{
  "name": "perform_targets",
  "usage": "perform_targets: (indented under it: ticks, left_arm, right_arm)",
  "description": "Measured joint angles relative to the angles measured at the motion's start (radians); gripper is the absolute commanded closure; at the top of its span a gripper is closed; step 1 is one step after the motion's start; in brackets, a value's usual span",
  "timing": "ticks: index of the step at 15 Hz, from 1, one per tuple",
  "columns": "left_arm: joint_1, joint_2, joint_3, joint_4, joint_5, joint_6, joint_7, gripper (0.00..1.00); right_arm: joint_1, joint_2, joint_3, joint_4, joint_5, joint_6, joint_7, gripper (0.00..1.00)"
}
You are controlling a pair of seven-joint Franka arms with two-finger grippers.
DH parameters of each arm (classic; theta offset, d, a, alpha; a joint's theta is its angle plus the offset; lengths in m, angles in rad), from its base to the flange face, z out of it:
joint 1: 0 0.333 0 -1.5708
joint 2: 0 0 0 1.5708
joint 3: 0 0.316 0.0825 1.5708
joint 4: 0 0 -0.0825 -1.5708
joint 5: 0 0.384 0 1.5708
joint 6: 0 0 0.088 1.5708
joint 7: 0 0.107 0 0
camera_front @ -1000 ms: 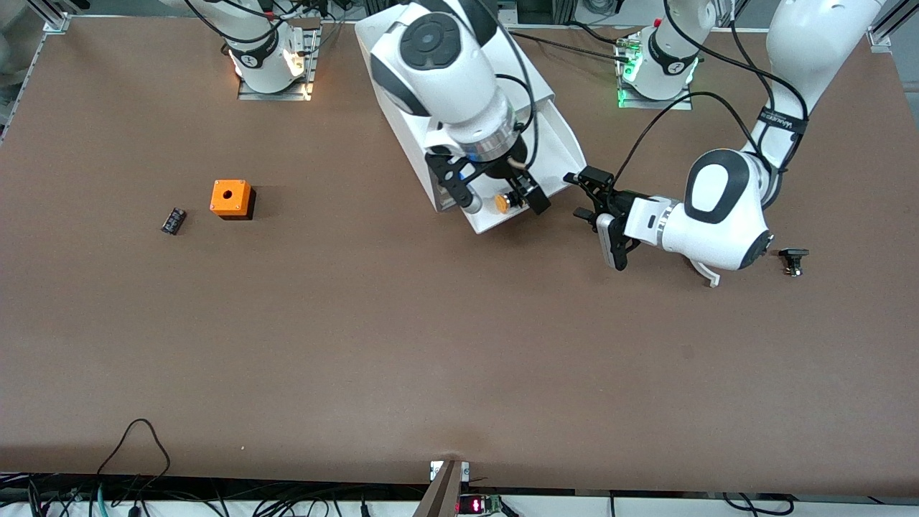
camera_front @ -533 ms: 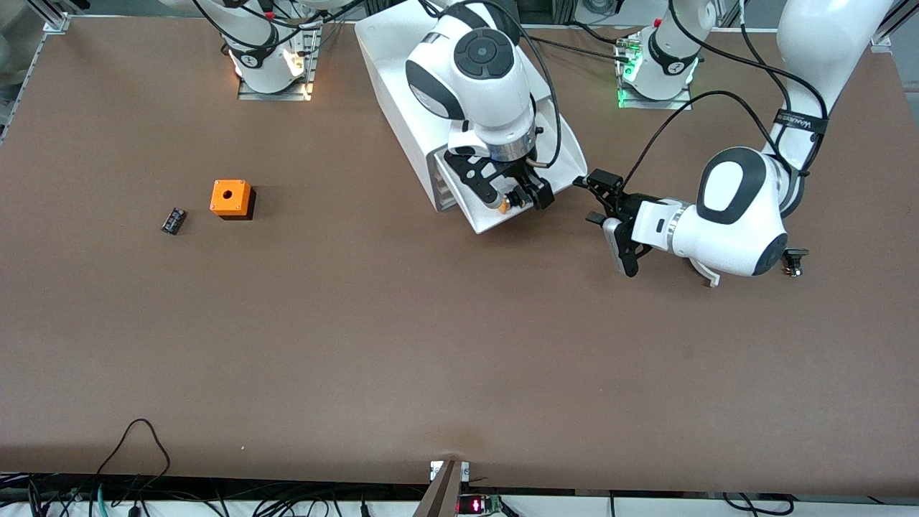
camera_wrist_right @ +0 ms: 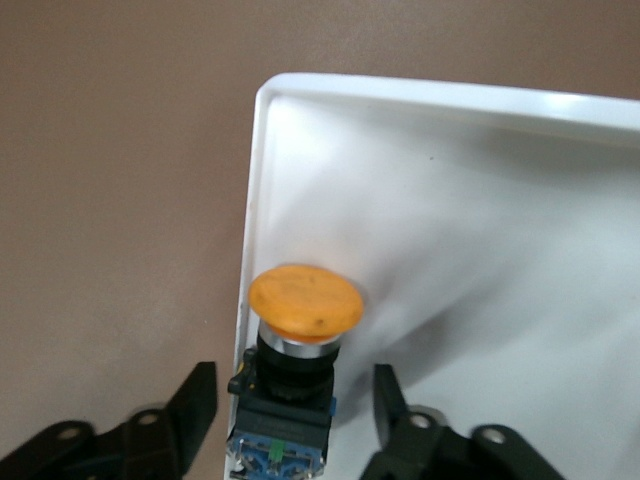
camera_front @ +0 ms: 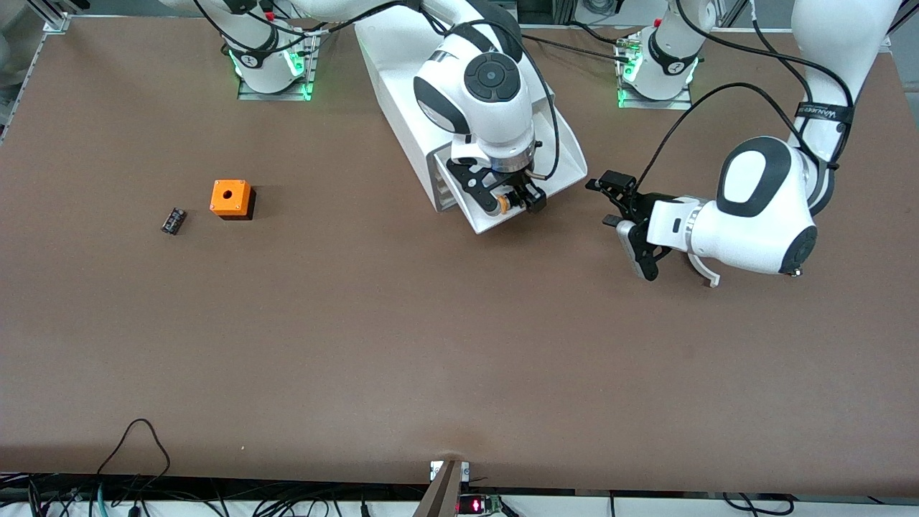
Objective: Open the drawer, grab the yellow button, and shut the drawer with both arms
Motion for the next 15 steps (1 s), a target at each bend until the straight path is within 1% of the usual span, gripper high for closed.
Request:
perform_targets:
  ticks: [1,2,4,6,10,13,15]
  left_arm:
    - [0.001,-0.004,0.000,0.003,0.004,-0.004,-0.004,0.00]
    - [0.001,-0.007,0.000,0.009,0.018,-0.007,-0.010,0.00]
    - [0.002,-0.009,0.000,0.033,0.043,-0.024,-0.045,0.00]
    - [0.002,-0.012,-0.002,0.073,0.094,-0.051,-0.119,0.00]
    - [-0.004,-0.022,-0.019,0.186,0.267,-0.100,-0.286,0.00]
    - [-0.008,-0.032,-0.021,0.243,0.396,-0.128,-0.313,0.00]
    - [-0.024,-0.032,-0.023,0.289,0.511,-0.195,-0.307,0.00]
  right_arm:
    - [0.000,-0.001,0.000,0.000,0.000,0.000,0.000,0.96]
    - [0.000,-0.001,0.000,0.000,0.000,0.000,0.000,1.00]
    - [0.000,-0.003,0.000,0.001,-0.001,0.000,0.000,1.00]
    - [0.000,-0.004,0.000,0.003,-0.001,-0.002,0.000,1.00]
    - [-0.001,-0.011,-0.004,0.052,-0.003,-0.026,0.000,1.00]
    - [-0.018,-0.037,-0.013,0.067,-0.007,-0.036,-0.021,1.00]
    - [-0.047,-0.058,-0.014,0.067,-0.007,-0.041,-0.079,1.00]
